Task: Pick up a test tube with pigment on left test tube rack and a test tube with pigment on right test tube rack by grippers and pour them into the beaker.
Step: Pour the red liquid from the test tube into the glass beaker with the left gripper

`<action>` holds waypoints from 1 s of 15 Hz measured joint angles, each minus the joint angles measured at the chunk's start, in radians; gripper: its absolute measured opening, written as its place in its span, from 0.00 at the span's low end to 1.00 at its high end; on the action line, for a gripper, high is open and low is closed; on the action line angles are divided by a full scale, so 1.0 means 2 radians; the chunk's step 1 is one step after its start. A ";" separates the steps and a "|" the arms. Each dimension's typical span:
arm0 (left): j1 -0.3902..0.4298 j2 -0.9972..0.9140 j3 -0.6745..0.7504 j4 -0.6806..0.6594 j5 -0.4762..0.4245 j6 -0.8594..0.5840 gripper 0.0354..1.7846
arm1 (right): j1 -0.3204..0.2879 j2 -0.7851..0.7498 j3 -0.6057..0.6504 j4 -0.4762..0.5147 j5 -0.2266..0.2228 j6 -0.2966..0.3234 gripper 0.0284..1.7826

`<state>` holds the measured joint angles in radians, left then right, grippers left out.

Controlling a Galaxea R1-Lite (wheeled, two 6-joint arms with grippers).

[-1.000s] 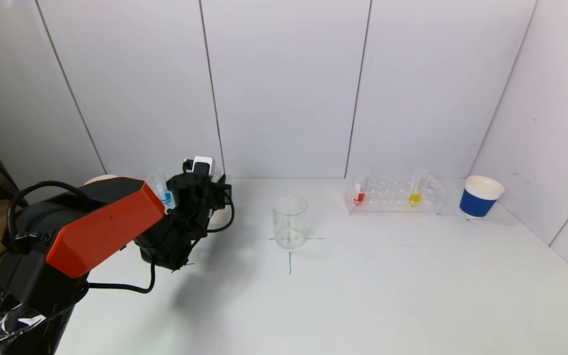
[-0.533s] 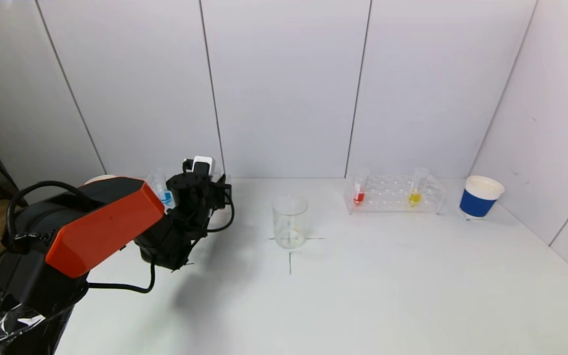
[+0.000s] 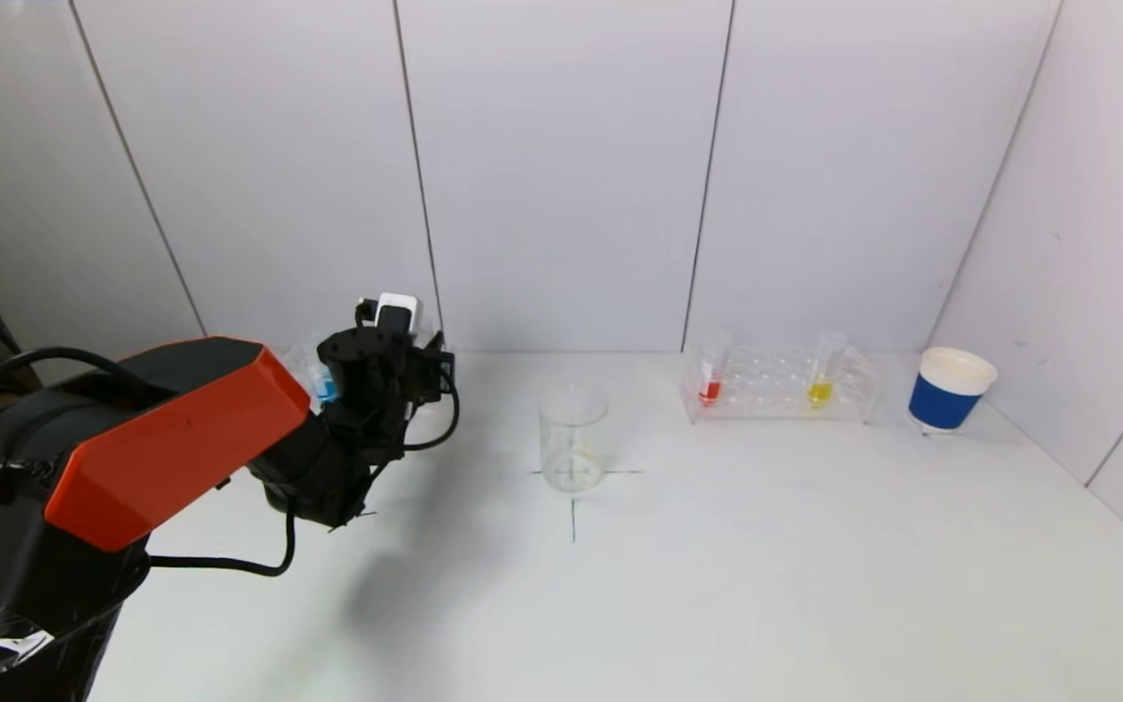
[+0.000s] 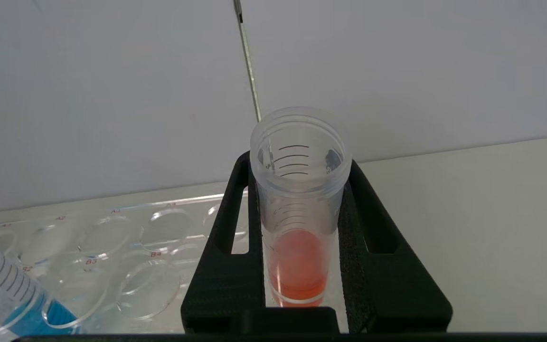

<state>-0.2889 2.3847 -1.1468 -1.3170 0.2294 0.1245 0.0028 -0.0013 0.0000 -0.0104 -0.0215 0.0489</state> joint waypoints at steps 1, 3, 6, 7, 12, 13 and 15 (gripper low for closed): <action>0.000 -0.008 0.000 0.007 0.000 0.003 0.24 | 0.000 0.000 0.000 0.000 0.000 0.000 1.00; 0.000 -0.032 -0.001 0.036 -0.001 0.006 0.24 | 0.001 0.000 0.000 0.000 0.000 0.000 1.00; -0.002 -0.069 -0.010 0.082 -0.004 0.006 0.24 | 0.000 0.000 0.000 0.000 0.000 0.000 1.00; -0.004 -0.080 -0.019 0.100 -0.004 0.007 0.24 | 0.000 0.000 0.000 0.000 0.000 0.000 1.00; -0.015 -0.132 -0.103 0.231 -0.008 0.007 0.24 | 0.000 0.000 0.000 0.000 0.000 0.000 1.00; -0.018 -0.140 -0.120 0.264 -0.010 0.006 0.24 | 0.000 0.000 0.000 0.000 0.000 0.000 1.00; -0.024 -0.154 -0.144 0.325 -0.019 0.006 0.24 | 0.000 0.000 0.000 0.000 0.000 0.000 1.00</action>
<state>-0.3362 2.0762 -1.4340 -0.6662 0.1923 0.1360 0.0032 -0.0013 0.0000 -0.0104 -0.0215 0.0489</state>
